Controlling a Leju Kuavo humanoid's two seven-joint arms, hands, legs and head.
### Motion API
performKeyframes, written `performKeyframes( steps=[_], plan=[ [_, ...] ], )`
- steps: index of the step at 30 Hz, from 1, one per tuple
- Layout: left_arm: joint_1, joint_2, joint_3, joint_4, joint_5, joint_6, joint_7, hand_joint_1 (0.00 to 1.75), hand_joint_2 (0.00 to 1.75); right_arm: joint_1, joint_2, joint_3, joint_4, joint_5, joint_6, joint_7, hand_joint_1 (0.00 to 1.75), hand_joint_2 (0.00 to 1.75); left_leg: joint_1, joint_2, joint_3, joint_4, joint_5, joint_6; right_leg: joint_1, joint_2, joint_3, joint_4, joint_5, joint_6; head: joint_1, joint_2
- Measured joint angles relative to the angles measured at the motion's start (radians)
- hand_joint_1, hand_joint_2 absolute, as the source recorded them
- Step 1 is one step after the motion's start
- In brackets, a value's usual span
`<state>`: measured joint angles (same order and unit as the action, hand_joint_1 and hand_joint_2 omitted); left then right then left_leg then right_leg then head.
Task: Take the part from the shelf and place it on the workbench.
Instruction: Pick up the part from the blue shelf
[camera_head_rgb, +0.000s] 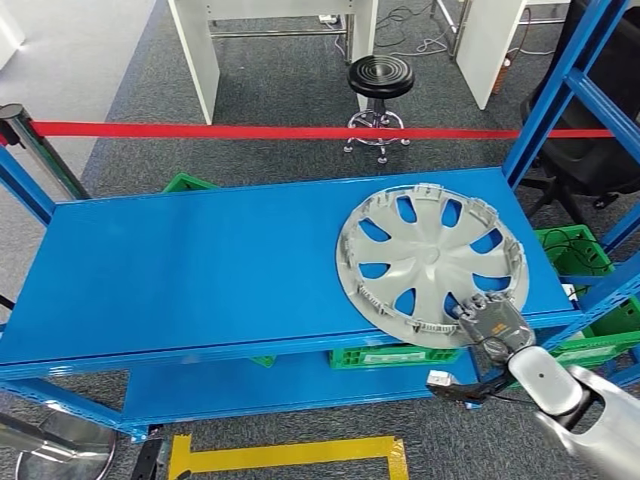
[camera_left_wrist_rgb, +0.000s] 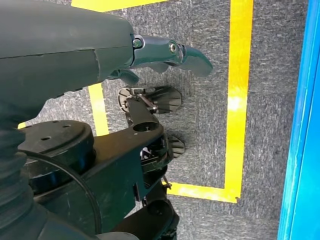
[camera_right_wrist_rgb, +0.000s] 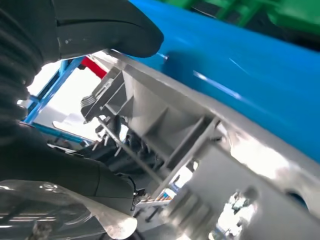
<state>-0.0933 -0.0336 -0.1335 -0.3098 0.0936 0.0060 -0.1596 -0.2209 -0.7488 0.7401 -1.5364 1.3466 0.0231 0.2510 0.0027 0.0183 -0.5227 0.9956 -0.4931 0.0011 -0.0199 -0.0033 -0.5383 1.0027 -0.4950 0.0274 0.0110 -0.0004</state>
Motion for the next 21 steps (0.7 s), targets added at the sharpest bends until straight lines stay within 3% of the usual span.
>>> performKeyframes(
  steps=[7, 12, 16, 21],
  plan=[
    [0.002, 0.000, 0.000, 0.000, 0.001, 0.006, -0.009, 0.00, 1.75, 0.110, 0.079, -0.100, -0.042, 0.050, -0.099, 0.004, 1.75, 1.75, 0.000, -0.001, -0.003, 0.000, 0.000, 0.000, 0.000, -0.001, -0.002, 0.000, 0.000, 0.000, 0.000, 0.000],
    [0.007, 0.000, 0.001, -0.003, -0.008, 0.034, -0.033, 0.00, 1.75, 0.219, 0.167, -0.208, -0.145, 0.086, -0.318, 0.000, 1.75, 1.75, 0.000, -0.001, -0.005, 0.000, 0.000, 0.000, 0.000, -0.002, -0.004, 0.000, -0.001, 0.000, 0.000, 0.000],
    [0.025, -0.005, 0.010, -0.019, -0.006, 0.078, -0.060, 0.00, 1.75, 0.311, 0.260, -0.296, -0.275, 0.059, -0.533, -0.054, 1.75, 1.75, 0.000, -0.001, -0.005, 0.000, -0.001, 0.000, 0.000, -0.001, -0.005, 0.000, -0.002, 0.000, 0.000, 0.000],
    [0.049, -0.009, 0.036, -0.047, -0.008, 0.098, -0.073, 0.00, 1.75, 0.388, 0.344, -0.358, -0.398, -0.032, -0.660, -0.144, 1.75, 1.75, 0.000, -0.001, -0.006, 0.000, -0.001, 0.000, 0.000, -0.001, -0.006, 0.001, -0.002, 0.001, 0.000, 0.000]
  ],
)
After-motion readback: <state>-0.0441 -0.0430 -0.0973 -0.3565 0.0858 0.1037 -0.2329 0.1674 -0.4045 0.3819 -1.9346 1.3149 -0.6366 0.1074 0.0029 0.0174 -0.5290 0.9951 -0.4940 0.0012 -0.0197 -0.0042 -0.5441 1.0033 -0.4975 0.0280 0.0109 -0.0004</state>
